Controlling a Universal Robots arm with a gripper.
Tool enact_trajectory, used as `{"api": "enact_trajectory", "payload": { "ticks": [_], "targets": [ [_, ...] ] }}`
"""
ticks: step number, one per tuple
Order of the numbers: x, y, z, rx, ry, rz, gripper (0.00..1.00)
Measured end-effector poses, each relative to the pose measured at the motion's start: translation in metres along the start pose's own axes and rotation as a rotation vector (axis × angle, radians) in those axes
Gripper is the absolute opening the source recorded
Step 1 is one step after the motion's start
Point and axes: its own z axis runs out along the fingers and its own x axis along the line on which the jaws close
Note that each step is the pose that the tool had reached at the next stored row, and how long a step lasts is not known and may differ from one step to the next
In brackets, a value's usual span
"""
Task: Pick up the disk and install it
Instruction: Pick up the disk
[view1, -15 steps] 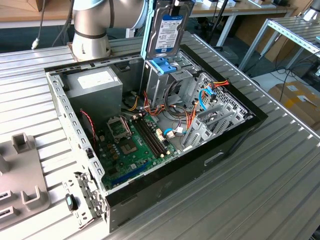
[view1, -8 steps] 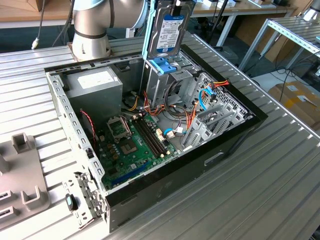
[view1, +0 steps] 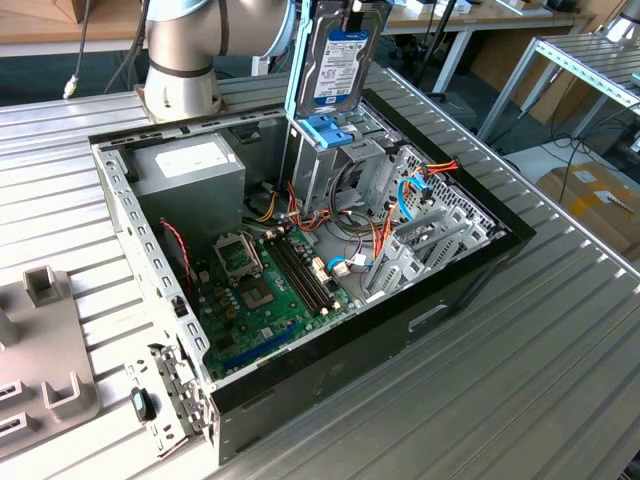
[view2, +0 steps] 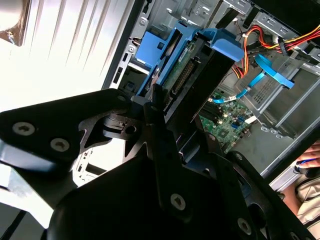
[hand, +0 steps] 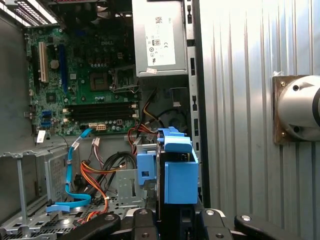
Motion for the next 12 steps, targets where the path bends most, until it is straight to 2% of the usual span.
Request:
{"api": "enact_trajectory", "payload": {
  "ticks": [5,12],
  "targets": [
    [0.0000,-0.0012,0.0000,0.0000,-0.0001,0.000,0.35],
    [-0.0008,-0.0150,0.0003,0.0000,-0.0001,0.000,0.35]
  ]
}}
